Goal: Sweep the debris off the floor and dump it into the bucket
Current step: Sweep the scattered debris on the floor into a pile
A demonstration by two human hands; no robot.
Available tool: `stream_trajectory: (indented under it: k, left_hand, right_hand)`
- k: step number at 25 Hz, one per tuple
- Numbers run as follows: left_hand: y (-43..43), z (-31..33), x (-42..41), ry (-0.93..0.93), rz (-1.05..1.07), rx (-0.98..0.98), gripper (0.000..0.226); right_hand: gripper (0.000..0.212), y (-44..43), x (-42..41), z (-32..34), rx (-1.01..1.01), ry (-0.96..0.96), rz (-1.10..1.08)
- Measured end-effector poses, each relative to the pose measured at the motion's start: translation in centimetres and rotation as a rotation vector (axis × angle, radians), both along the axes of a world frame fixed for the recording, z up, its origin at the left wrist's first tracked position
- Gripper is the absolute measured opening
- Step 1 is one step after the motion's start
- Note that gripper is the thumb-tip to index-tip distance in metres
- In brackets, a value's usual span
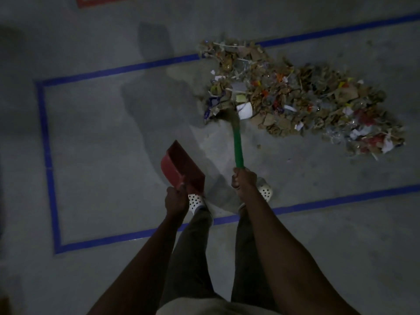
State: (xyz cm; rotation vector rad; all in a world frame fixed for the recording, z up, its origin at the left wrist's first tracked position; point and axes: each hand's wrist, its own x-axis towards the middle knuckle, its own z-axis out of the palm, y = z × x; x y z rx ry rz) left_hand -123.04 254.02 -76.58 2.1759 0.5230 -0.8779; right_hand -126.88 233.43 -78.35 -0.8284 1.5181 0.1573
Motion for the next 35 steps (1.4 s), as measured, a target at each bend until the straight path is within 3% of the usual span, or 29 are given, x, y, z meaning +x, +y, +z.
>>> stream_trajectory:
  k: [3, 7, 14, 18, 23, 25, 31, 33, 35]
  left_hand:
    - [0.0, 0.6, 2.2, -0.015, -0.03, -0.024, 0.057]
    - [1.0, 3.3, 3.6, -0.016, -0.064, -0.084, 0.053]
    - [4.6, 7.0, 5.3, -0.115, -0.13, -0.101, 0.05]
    - [5.9, 7.4, 6.8, -0.109, -0.196, -0.052, 0.053]
    - [4.1, 7.6, 8.5, -0.04, -0.258, -0.006, 0.049]
    - [3.1, 7.2, 9.2, -0.008, -0.286, -0.019, 0.047]
    - [0.2, 7.0, 12.6, 0.076, -0.158, -0.028, 0.06]
    - [-0.8, 7.0, 13.8, 0.072, -0.181, 0.004, 0.06]
    - [-2.1, 7.0, 15.4, 0.061, -0.27, 0.016, 0.042]
  right_hand:
    - [0.01, 1.8, 0.5, 1.8, -0.039, -0.044, -0.127]
    - [0.019, 8.6, -0.7, 9.2, -0.066, -0.086, -0.097]
    - [0.023, 17.9, -4.2, 20.1, 0.108, -0.259, -0.079]
    - [0.022, 17.8, -1.4, 20.0, 0.154, -0.283, 0.038]
    - [0.035, 13.4, 1.8, 15.9, 0.102, -0.144, 0.351]
    - [0.028, 10.8, 2.4, 14.2, 0.119, -0.101, 0.421]
    - [0.045, 4.6, 5.5, 12.1, -0.028, 0.183, 0.345]
    - [0.051, 3.9, 7.1, 14.5, -0.002, 0.156, 0.297]
    - [0.054, 4.3, 8.1, 17.8, 0.099, 0.06, 0.153]
